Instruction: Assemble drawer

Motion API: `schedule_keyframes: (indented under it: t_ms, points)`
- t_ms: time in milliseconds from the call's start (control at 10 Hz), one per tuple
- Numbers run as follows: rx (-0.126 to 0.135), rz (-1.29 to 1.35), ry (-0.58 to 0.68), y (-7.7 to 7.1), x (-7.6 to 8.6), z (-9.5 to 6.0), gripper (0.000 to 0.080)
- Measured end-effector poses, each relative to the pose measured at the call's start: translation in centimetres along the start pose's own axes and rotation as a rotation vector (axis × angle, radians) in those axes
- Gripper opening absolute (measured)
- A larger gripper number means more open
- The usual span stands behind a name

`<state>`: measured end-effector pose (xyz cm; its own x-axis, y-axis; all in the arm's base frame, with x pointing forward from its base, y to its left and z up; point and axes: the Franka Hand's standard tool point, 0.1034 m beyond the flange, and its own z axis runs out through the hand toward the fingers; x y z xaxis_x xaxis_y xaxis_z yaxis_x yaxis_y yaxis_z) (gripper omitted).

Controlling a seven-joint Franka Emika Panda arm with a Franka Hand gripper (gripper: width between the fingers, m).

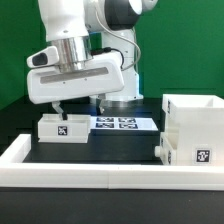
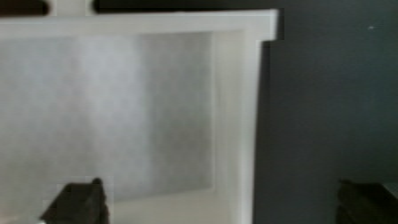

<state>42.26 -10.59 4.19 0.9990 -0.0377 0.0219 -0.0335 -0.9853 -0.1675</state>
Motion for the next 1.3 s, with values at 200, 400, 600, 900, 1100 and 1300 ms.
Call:
schedule_keyframes:
  t_ms: [200,400,600,900,1100,1300]
  points:
    - [-0.018,-0.024,0.018,-0.6,-0.5,1.4,0.0649]
    - [-0.023,-0.035,0.021,-0.3,-1.1,2.6,0.0649]
    - [-0.038,-0.064,0.038,0.1,-1.6,3.3,0.0649]
    - [-0.048,-0.082,0.046,0.2,-2.1,3.7,0.0649]
    - [-0.048,-0.086,0.046,0.2,-2.1,3.7,0.0387]
    - [-0.048,-0.088,0.046,0.2,-2.1,3.7,0.0253]
